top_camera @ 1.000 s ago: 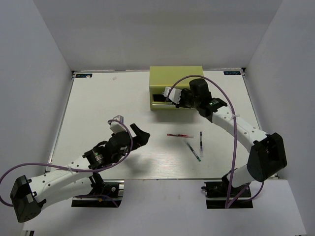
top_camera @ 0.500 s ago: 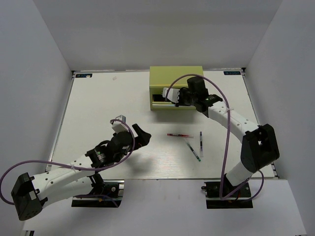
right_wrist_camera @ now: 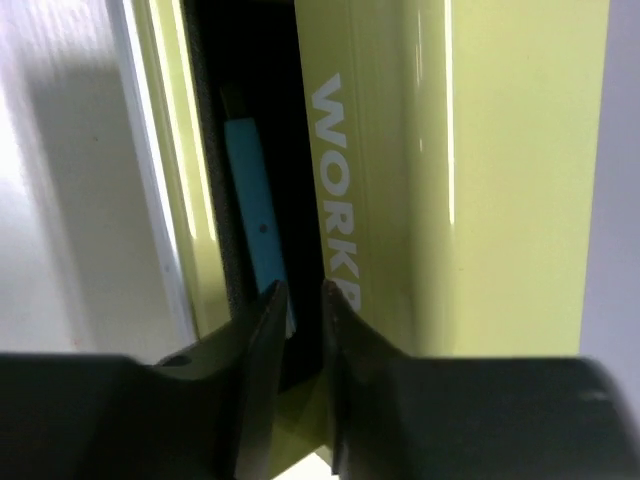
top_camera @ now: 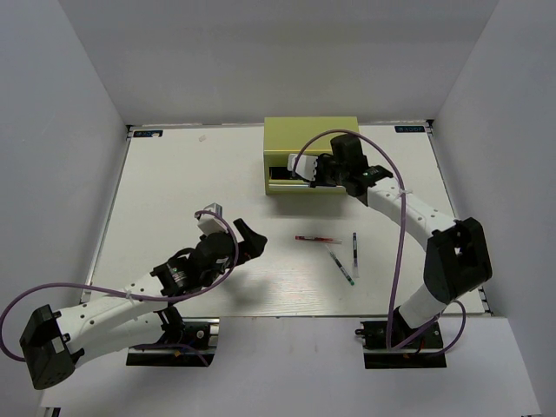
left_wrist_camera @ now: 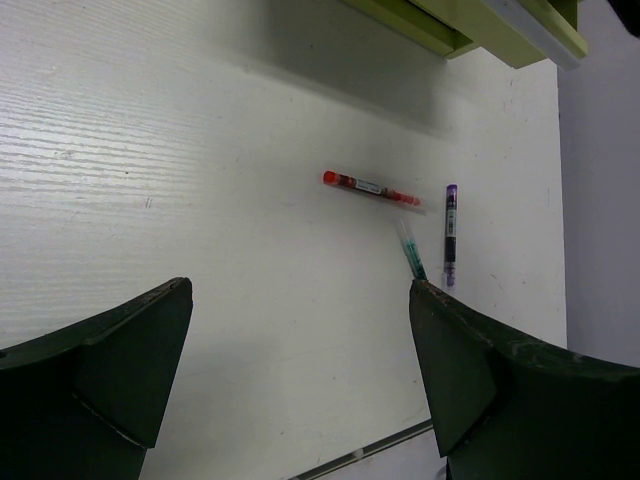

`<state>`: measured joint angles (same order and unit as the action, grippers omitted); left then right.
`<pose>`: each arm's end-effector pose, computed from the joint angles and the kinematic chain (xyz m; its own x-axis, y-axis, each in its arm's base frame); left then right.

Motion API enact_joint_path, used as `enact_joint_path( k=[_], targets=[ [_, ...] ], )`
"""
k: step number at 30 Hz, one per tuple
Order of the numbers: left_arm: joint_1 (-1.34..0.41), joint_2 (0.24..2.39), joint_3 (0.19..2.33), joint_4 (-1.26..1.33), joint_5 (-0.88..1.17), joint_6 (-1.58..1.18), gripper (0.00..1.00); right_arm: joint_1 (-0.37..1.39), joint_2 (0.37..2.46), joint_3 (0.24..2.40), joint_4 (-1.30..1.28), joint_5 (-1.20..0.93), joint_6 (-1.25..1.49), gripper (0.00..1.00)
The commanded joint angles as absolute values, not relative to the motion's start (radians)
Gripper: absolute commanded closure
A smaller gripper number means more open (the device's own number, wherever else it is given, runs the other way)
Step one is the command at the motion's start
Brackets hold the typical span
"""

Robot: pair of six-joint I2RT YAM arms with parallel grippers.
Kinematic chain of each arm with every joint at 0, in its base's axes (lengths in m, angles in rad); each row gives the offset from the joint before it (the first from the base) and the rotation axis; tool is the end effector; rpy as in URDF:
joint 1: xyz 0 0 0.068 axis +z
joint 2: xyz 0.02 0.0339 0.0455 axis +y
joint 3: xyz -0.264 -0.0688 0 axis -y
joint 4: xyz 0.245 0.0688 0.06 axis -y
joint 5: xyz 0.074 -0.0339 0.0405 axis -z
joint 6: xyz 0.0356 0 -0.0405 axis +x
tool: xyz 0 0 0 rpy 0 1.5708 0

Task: Sort the stationery into containers
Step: Place the pen in the drawer, then close the drawer in the storage box.

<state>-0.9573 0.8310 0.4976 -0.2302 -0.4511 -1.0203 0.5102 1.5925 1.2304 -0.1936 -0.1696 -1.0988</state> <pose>0.1179 -0.1405 0.2284 -0.6072 -0.4699 -0.6407 0.0118 0.8009 -0.5986 0.3189 0.1853 0.2892 0.3309 -0.8208 -0.4656 -0.6858 0.1298 -0.7162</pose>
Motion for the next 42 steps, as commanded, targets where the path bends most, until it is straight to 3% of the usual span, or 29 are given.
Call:
enact_joint_path(
  k=[1, 2, 3, 7, 13, 19, 24, 36, 42],
  targets=[
    [-0.954, 0.834, 0.503, -0.212, -0.437, -1.008, 0.01, 0.499, 1.540, 1.305, -0.241, -0.256, -1.054, 0.86],
    [-0.954, 0.834, 0.503, -0.212, -0.437, -1.008, 0.01, 0.496, 1.537, 1.318, -0.265, -0.318, -1.045, 0.96],
    [-0.954, 0.834, 0.503, -0.212, -0.437, -1.008, 0.01, 0.489, 1.540, 1.339, -0.372, -0.356, -1.061, 1.00],
    [-0.954, 0.834, 0.503, -0.212, -0.437, -1.008, 0.01, 0.482, 1.561, 1.390, -0.642, -0.607, -1.290, 1.00],
    [-0.954, 0.834, 0.503, -0.212, -0.437, -0.999, 0.01, 0.488, 1.683, 1.472, -0.811, -0.611, -1.364, 1.00],
    [-0.954, 0.836, 0.494, -0.192, -0.437, -0.999, 0.01, 0.509, 1.749, 1.450, -0.623, -0.427, -1.160, 1.00],
    [-0.954, 0.865, 0.494, -0.170, -0.437, -0.999, 0.01, 0.531, 1.756, 1.378, -0.323, -0.136, -1.034, 1.00],
    [-0.954, 0.991, 0.434, 0.215, -0.428, -1.039, 0.01, 0.529, 1.801, 1.388, -0.173, 0.029, -0.959, 1.00],
    [-0.934, 1.141, 0.517, 0.343, -0.399, -1.039, 0.01, 0.519, 1.793, 1.390, -0.173, 0.038, -0.956, 1.00]
  ],
)
